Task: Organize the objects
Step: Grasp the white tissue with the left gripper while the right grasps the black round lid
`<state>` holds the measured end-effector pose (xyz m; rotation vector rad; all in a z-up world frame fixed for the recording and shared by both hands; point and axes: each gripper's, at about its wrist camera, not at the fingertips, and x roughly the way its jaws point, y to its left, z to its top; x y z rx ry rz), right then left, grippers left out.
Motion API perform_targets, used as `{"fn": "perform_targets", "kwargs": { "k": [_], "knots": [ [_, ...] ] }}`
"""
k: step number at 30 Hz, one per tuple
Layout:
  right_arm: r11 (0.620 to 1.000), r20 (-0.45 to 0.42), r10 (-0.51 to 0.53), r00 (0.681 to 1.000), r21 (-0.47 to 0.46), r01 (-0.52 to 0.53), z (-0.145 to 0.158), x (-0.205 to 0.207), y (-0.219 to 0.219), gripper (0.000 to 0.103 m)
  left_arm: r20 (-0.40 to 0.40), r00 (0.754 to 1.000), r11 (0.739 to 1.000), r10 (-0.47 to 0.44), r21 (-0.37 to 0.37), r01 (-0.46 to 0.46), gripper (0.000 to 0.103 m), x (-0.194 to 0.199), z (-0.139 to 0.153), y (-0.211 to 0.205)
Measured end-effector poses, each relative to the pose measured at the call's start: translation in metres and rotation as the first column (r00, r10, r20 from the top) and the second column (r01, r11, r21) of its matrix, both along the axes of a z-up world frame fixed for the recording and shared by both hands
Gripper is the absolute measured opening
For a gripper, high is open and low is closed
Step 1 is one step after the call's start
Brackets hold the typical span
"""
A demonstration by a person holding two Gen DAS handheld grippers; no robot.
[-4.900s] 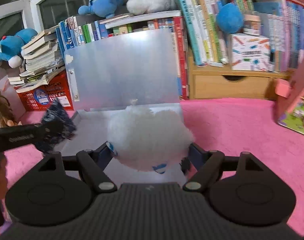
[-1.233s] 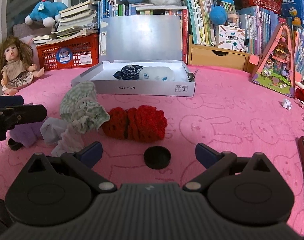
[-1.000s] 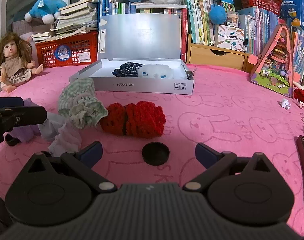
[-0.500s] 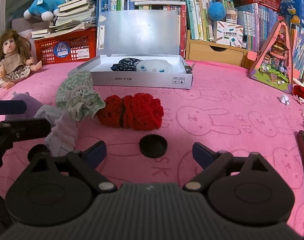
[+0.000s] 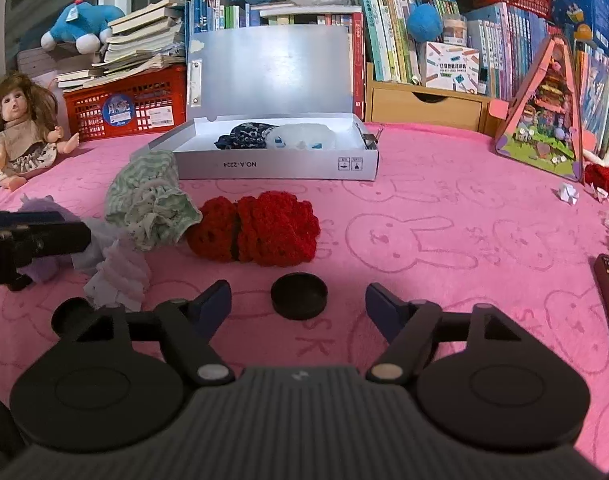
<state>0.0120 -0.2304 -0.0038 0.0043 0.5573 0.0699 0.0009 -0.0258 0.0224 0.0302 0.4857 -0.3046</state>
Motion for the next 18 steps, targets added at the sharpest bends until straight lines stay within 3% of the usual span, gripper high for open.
{"fn": "perform_targets", "kwargs": {
  "k": [9,18],
  "knots": [
    [1.0,-0.005,-0.011,1.0,-0.005,0.011,-0.002,0.004,0.001,0.069,-0.03,1.0,1.0,-0.004,0.004,0.004,0.043,0.01,-0.01,-0.006],
    [1.0,0.005,-0.011,1.0,-0.02,0.011,-0.003,0.003,0.003,0.068,-0.024,1.0,1.0,-0.014,-0.012,0.014,0.045,0.022,-0.01,-0.015]
  ]
}}
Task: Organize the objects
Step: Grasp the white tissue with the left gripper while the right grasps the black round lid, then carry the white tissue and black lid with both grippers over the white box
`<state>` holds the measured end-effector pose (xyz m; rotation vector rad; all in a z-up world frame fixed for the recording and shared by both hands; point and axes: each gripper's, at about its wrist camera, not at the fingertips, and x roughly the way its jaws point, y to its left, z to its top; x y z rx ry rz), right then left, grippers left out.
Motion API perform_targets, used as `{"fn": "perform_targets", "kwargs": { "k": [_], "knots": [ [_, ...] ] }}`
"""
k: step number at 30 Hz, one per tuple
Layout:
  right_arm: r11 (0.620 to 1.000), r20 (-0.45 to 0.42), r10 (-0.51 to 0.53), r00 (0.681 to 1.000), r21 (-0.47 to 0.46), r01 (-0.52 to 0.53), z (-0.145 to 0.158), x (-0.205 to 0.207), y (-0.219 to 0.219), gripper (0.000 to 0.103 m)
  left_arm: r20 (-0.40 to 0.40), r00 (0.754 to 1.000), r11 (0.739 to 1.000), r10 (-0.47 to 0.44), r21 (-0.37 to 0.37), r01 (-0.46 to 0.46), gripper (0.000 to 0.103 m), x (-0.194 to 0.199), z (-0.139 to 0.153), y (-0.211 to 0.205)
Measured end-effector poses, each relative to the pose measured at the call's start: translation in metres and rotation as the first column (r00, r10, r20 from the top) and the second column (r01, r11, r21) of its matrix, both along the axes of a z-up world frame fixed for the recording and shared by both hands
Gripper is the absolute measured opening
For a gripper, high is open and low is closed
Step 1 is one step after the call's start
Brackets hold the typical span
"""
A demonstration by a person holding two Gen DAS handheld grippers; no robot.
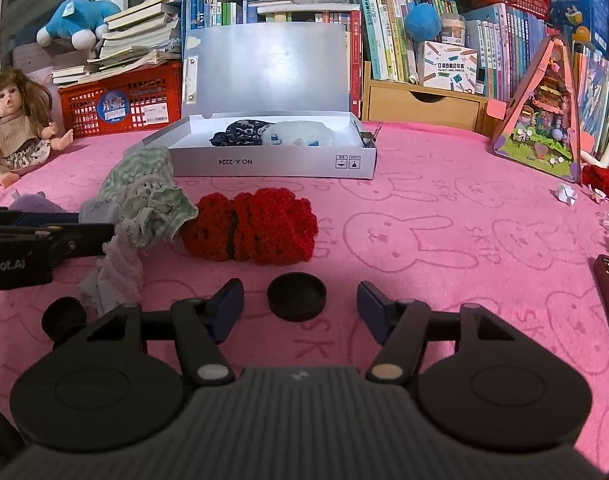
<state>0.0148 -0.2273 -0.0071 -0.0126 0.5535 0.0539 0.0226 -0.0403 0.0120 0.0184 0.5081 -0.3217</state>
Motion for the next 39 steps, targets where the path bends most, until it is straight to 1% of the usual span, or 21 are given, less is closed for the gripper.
{"fn": "perform_targets", "kwargs": {
  "k": [2,5,7,9,11,13,15,16,18,23,28,39],
  "knots": [
    [1.0,0.001,0.001,1.0,0.0,-0.001,0.0,0.0,0.0,0.068,0.001,1.0,1.0,-0.004,-0.004,0.004,0.045,0.002,0.0,-0.002],
    [1.0,0.003,0.002,1.0,-0.004,-0.002,0.0,0.0,0.0,0.064,0.0,1.0,1.0,-0.007,-0.002,0.007,0.045,0.006,-0.001,-0.005],
    [1.0,0.008,0.003,1.0,-0.004,-0.003,0.0,0.0,0.001,0.059,0.0,1.0,1.0,-0.009,0.002,0.009,0.045,0.008,-0.003,-0.007],
    [1.0,0.012,-0.003,1.0,0.001,0.003,0.001,-0.001,0.001,0.057,-0.007,1.0,1.0,-0.009,-0.001,0.009,0.045,0.01,-0.005,-0.007],
    [1.0,0.015,-0.007,1.0,0.002,0.007,0.001,-0.001,0.001,0.052,-0.014,1.0,1.0,-0.006,-0.001,0.006,0.044,0.011,-0.006,-0.007],
    [1.0,0.016,-0.007,1.0,0.0,0.007,0.001,-0.001,0.001,0.044,-0.015,1.0,1.0,0.001,-0.003,-0.001,0.043,0.011,-0.006,-0.006],
    [1.0,0.015,-0.011,1.0,0.001,0.011,0.002,-0.001,0.001,0.037,-0.008,1.0,1.0,0.007,-0.001,-0.007,0.035,0.009,-0.005,-0.006],
    [1.0,0.015,-0.012,1.0,0.002,0.012,0.002,-0.001,0.001,0.036,-0.006,1.0,1.0,0.009,0.001,-0.009,0.034,0.008,-0.004,-0.005],
    [1.0,0.014,-0.012,1.0,0.008,0.012,0.002,-0.001,0.0,0.036,-0.002,1.0,1.0,0.011,0.0,-0.011,0.031,0.007,-0.002,-0.004],
    [1.0,0.015,-0.012,1.0,0.026,0.012,0.004,-0.002,-0.001,0.036,0.023,1.0,1.0,0.01,0.005,-0.01,0.029,0.001,0.006,-0.003],
    [1.0,0.028,-0.013,1.0,0.028,0.013,0.008,-0.005,0.0,0.036,0.045,0.999,1.0,0.006,0.017,-0.007,0.029,-0.007,0.012,-0.001],
    [1.0,0.038,-0.013,0.999,0.029,0.012,0.013,-0.006,0.001,0.036,0.065,0.998,1.0,0.019,-0.003,-0.019,0.029,-0.012,0.026,0.005]
  ]
}}
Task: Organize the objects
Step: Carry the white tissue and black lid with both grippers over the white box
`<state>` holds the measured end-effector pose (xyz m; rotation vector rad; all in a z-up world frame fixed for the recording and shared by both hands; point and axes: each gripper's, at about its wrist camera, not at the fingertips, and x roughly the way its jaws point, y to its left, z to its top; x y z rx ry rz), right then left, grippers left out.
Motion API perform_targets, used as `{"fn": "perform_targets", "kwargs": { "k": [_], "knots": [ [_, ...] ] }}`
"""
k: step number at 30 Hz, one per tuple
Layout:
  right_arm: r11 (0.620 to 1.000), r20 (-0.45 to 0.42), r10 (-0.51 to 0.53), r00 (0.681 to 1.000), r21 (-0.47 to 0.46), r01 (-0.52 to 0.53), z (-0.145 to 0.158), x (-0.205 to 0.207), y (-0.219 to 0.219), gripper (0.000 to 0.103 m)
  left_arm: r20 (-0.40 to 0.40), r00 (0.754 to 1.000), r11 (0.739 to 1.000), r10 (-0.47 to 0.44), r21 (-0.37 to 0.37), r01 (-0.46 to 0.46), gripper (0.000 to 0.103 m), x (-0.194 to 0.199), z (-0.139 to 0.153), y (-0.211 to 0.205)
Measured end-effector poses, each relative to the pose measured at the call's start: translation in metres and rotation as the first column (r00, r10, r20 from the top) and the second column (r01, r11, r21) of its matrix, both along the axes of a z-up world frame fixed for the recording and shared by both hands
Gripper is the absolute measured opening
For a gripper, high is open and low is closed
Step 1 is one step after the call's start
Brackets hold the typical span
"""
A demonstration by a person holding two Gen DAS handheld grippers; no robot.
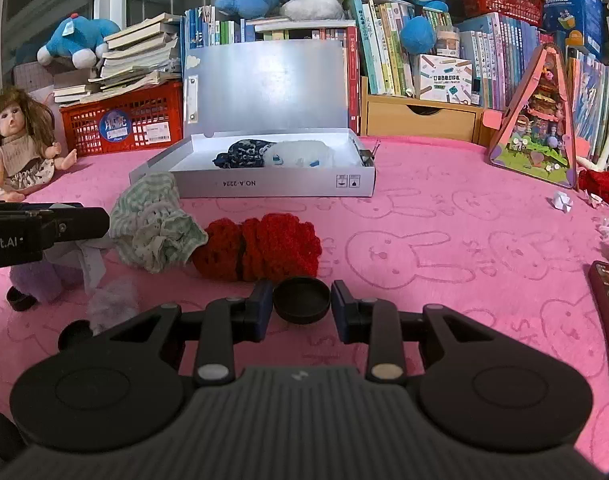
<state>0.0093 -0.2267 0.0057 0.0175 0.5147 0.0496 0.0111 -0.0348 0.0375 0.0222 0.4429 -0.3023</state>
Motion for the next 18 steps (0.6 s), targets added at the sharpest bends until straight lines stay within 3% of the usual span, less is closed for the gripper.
{"fn": "perform_targets", "kwargs": {
  "k": [18],
  "knots": [
    [1.0,0.018,-0.006,1.0,0.018,0.006,0.006,-0.002,-0.002,0.036,0.034,0.999,1.0,-0.003,-0.017,0.004,0.029,-0.005,0.012,0.004]
  ]
}}
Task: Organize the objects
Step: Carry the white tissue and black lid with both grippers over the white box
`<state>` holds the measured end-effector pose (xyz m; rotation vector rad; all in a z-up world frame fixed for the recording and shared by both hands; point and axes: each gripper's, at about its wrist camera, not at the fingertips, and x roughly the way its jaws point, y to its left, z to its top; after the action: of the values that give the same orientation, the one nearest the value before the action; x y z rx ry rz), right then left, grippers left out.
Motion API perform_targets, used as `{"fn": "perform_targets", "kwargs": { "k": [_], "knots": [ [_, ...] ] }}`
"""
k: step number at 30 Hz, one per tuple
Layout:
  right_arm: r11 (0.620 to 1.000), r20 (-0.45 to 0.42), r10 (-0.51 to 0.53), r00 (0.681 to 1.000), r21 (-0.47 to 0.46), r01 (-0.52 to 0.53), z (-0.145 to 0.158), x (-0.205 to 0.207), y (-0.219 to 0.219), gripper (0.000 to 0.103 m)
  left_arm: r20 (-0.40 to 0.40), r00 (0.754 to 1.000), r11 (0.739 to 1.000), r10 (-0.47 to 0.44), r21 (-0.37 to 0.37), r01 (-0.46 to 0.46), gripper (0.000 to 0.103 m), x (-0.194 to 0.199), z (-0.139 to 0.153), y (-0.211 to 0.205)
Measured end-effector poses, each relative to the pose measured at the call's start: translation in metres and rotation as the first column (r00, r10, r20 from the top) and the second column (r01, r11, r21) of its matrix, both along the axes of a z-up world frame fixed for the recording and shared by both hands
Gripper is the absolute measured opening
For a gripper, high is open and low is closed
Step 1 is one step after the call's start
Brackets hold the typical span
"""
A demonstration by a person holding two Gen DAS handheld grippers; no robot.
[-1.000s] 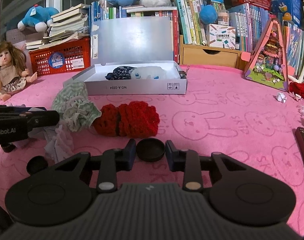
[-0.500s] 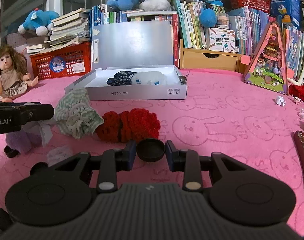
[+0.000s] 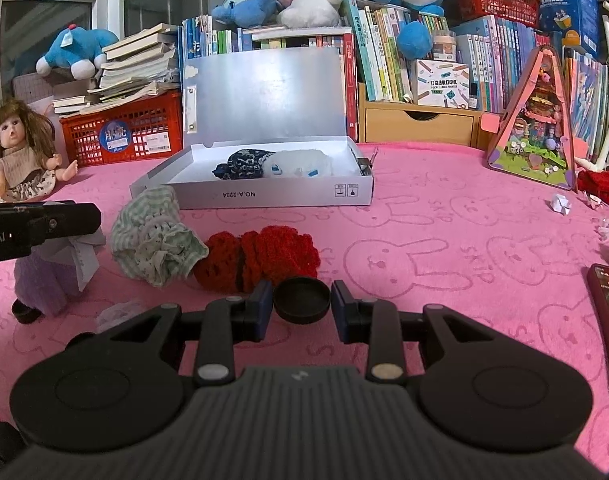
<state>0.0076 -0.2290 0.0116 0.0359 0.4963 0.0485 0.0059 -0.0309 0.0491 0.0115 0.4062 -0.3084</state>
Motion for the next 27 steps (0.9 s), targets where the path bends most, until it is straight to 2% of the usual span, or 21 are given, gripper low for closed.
{"fn": "perform_targets", "kwargs": {
  "k": [16,27],
  "knots": [
    [1.0,0.05,0.0,0.999,-0.015,0.001,0.018,0.003,0.0,0.036,0.018,1.0,1.0,-0.007,-0.014,0.007,0.029,0.013,0.018,0.002],
    [0.999,0.061,0.024,0.998,-0.027,-0.022,0.041,0.028,-0.002,0.036,0.006,1.0,0.999,-0.005,-0.034,0.005,0.029,0.044,0.041,0.007]
  ]
}}
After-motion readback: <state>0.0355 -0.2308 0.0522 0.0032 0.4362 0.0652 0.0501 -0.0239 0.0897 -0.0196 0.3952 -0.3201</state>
